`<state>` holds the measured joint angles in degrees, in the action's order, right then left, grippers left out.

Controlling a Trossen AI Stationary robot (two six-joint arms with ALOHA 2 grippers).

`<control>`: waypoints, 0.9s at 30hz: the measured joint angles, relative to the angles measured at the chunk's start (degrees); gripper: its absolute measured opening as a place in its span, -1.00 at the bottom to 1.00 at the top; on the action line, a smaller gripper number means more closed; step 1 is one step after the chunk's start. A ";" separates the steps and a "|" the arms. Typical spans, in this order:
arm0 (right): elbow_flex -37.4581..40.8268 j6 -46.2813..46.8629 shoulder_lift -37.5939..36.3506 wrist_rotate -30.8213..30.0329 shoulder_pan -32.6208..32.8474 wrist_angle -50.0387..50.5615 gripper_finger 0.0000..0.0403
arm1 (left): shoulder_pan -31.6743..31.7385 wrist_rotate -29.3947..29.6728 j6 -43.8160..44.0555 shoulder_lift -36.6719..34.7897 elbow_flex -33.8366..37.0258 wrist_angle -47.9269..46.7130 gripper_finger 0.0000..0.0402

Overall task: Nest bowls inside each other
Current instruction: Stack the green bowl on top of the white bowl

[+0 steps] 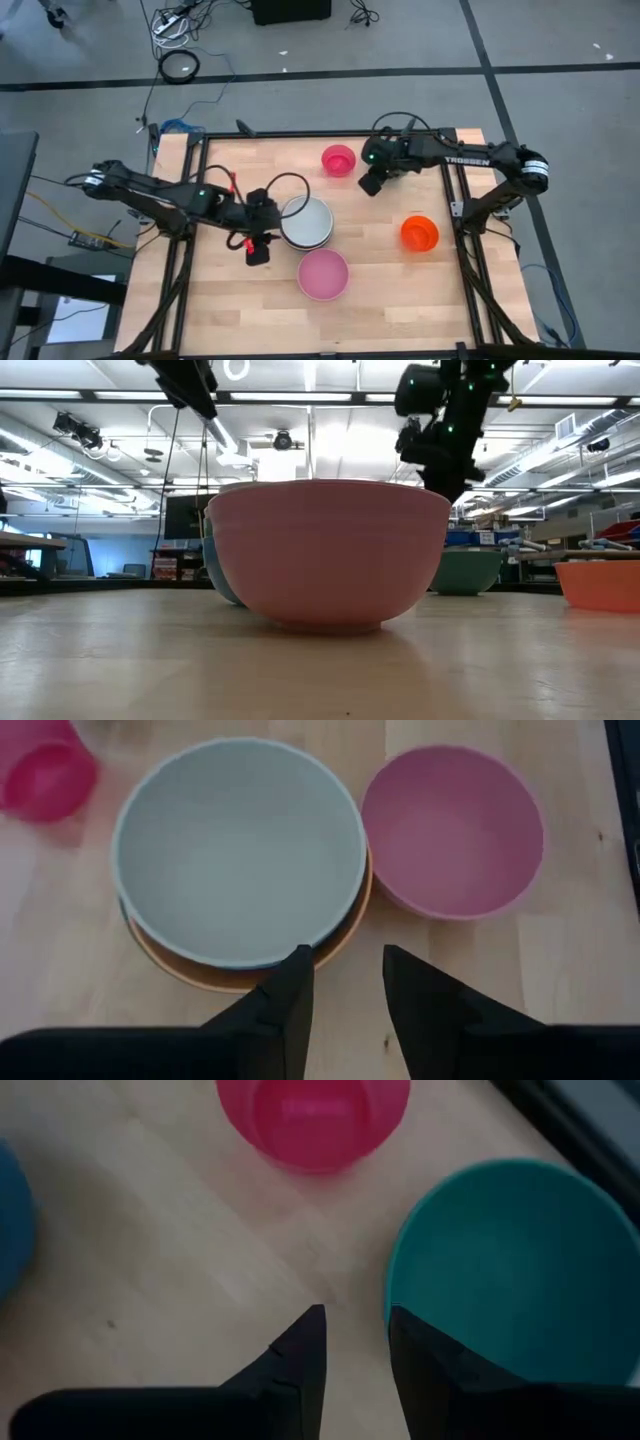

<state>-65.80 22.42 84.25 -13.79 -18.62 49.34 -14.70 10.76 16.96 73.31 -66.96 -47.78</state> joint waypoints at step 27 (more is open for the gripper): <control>12.38 -4.73 0.00 4.16 -8.38 -11.82 -0.14 | -2.73 5.57 3.25 -1.08 0.00 -0.46 -0.35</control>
<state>-53.42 17.69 84.25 -9.63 -27.00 37.52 -17.43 16.33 20.21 72.23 -66.96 -48.25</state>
